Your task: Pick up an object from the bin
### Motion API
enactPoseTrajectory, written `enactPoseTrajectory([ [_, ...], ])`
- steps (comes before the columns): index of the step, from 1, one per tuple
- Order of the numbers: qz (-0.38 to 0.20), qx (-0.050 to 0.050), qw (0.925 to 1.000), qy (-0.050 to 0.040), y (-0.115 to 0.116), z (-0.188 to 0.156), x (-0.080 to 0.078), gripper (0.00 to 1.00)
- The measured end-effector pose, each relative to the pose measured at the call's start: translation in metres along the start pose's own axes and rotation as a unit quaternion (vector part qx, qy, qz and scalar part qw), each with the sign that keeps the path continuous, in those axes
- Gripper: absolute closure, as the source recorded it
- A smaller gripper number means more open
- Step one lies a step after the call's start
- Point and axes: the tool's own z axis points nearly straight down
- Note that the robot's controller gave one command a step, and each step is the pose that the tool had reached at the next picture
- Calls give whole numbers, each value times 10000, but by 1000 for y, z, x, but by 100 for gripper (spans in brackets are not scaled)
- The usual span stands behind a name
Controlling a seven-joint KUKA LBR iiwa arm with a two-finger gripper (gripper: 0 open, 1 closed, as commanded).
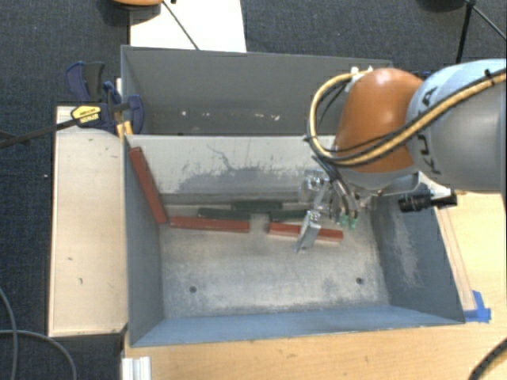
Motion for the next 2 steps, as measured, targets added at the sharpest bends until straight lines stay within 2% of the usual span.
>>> enactPoseTrajectory([
  [1, 53, -11, 10000, -29, -13, 54, -18, 0],
  [2, -344, 2, 9994, 9, -19, 101, -14, 0],
])
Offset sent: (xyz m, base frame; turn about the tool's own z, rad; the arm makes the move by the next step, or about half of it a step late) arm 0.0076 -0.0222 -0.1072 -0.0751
